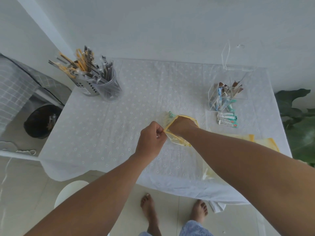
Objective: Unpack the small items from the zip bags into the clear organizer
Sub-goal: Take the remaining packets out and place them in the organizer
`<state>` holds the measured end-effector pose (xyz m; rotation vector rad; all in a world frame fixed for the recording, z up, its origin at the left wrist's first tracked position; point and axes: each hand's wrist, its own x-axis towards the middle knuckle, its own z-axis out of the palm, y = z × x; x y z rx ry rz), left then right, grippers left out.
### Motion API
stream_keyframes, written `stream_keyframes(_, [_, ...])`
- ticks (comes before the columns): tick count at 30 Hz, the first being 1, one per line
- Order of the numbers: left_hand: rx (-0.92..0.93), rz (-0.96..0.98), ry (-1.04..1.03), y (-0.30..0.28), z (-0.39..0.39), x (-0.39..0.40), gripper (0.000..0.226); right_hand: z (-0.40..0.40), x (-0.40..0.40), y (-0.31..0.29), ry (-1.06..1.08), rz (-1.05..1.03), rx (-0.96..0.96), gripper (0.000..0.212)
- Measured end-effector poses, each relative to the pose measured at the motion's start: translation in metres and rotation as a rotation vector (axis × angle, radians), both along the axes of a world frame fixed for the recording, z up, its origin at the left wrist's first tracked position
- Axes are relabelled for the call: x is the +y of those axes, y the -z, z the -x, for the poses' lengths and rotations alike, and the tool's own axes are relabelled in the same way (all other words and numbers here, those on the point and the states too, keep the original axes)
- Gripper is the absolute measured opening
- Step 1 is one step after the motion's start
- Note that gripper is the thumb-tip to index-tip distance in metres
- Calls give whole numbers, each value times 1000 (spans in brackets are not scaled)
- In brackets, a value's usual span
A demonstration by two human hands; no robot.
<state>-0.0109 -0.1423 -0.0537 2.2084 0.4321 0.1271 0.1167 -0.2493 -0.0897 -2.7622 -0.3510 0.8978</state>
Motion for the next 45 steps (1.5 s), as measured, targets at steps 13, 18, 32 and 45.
stream_keyframes(13, [85, -51, -22, 10, 11, 7, 10, 22, -38, -6, -324, -98, -70, 16])
stream_keyframes(18, [116, -44, -92, 5, 8, 7, 13, 38, -62, -29, -415, -253, -168, 31])
stream_keyframes(32, [126, -37, -96, -5, 1, -14, 12, -8, -179, -105, -79, -199, -366, 11])
stream_keyframes(45, [102, 2, -80, -21, -14, -44, 11, -123, -215, -127, 208, -137, -488, 20])
